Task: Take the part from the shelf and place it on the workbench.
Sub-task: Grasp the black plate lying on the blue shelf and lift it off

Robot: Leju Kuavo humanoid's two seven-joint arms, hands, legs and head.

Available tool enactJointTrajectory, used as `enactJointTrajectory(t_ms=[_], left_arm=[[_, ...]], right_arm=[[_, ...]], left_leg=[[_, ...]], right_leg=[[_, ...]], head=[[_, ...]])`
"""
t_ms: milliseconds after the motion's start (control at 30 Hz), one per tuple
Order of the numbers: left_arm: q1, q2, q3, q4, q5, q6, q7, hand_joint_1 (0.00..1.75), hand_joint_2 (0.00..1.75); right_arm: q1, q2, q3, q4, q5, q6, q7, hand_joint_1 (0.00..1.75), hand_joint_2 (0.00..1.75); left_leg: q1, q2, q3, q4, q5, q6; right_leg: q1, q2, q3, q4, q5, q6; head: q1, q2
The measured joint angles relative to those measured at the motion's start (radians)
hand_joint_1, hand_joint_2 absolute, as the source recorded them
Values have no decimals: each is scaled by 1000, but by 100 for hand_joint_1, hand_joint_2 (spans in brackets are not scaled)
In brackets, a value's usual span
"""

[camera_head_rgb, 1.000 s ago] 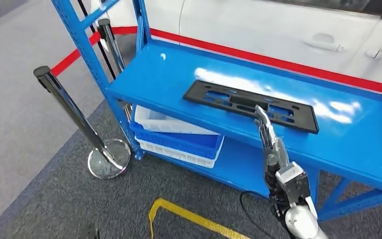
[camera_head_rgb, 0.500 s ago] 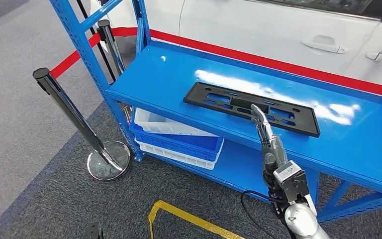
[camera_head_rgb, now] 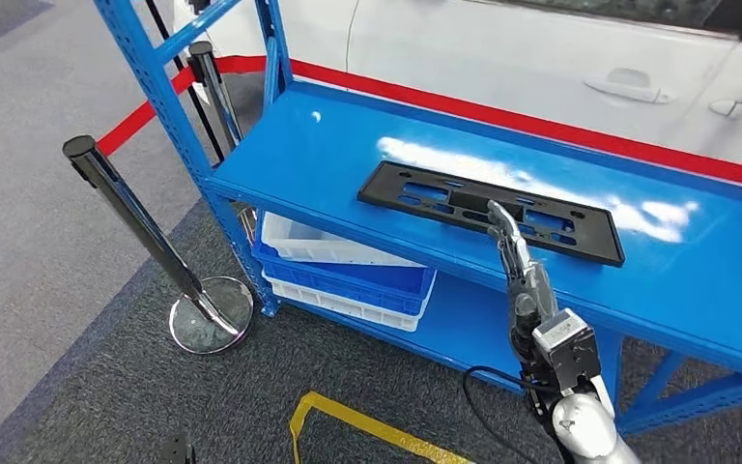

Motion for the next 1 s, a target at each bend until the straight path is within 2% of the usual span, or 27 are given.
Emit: enactJointTrajectory(t_ms=[67,100,133,200,233,267,300,333,400,467,567,600,667,767,1000], left_arm=[[-1,0,-1,0,0,0,1,0,0],[-2,0,-2,0,0,0,1,0,0],[-3,0,-3,0,0,0,1,0,0],[-3,-1,-5,0,0,0,1,0,0],[-3,-2,-6,0,0,-1,1,0,0],[-3,-2,-8,0,0,-1,1,0,0],[-3,-3,-9,0,-1,-2,2,0,0],[-3,-3,-11,0,-2,-3,3,0,0],[-3,-2,-12,0,-3,-4,4,0,0],[-6,-2,-15,0,-4,-4,4,0,0],[-6,-1,-18,0,-8,-7,6,0,0],[-6,-1,-19,0,-9,-8,7,0,0],[-7,-2,-20,0,-11,-10,8,0,0],[-8,-3,-21,0,-13,-11,8,0,0],[-8,-3,-21,0,-13,-12,8,0,0]], right_arm=[[0,0,0,0,-1,1,0,0,0],[0,0,0,-1,-2,2,0,0,0],[0,0,0,-1,-2,2,0,0,0],[0,0,0,-1,-2,3,0,0,0],[2,0,0,-1,-2,3,0,0,0],[3,0,0,-1,-1,3,0,0,0],[4,0,0,-1,0,4,0,0,0],[5,0,0,-1,2,4,1,0,0],[4,0,0,-1,6,5,2,0,0],[3,0,0,-2,9,5,3,0,0],[2,0,0,-2,13,11,7,0,0],[1,0,0,-2,15,15,9,0,0],[-4,0,1,-3,17,21,12,0,0],[-10,-1,1,-3,18,27,14,0,0],[-11,-1,1,-3,18,28,14,0,0]], left_leg=[[1,9,-1,5,-8,-7],[2,8,-7,23,-22,-12],[4,4,-22,59,-46,-18],[9,-5,-73,171,-103,-28],[11,-7,-99,225,-122,-30],[12,-7,-116,255,-126,-31],[13,-7,-117,253,-112,-30],[13,-8,-102,217,-83,-28],[12,-10,-51,103,-20,-18],[7,-15,-12,20,4,-9],[-1,-19,-1,-11,7,1],[1,-18,2,-19,12,5],[7,-15,11,-39,24,16],[8,-13,15,-48,30,22],[8,-13,14,-48,30,23]], right_leg=[[-2,15,-1,-2,4,-8],[-4,21,-2,-4,7,-13],[-6,26,-2,-5,8,-17],[-7,35,-4,-5,10,-22],[-7,38,-4,-5,10,-23],[-6,42,-4,-5,10,-23],[-6,44,-4,-5,10,-23],[-6,47,-3,-5,10,-23],[-6,49,-1,-6,10,-23],[-5,50,-1,-7,11,-17],[-8,51,-1,-16,18,1],[-9,50,0,-17,17,7],[-6,47,-10,9,-5,15],[-3,45,-36,67,-48,17],[-3,45,-44,84,-57,17]], head=[[0,0],[-2,0],[-3,0],[-5,0],[-5,0],[-5,0],[-5,0],[-5,0],[-5,0],[-5,0],[-4,0],[-3,0],[-2,0],[0,0],[0,0]])
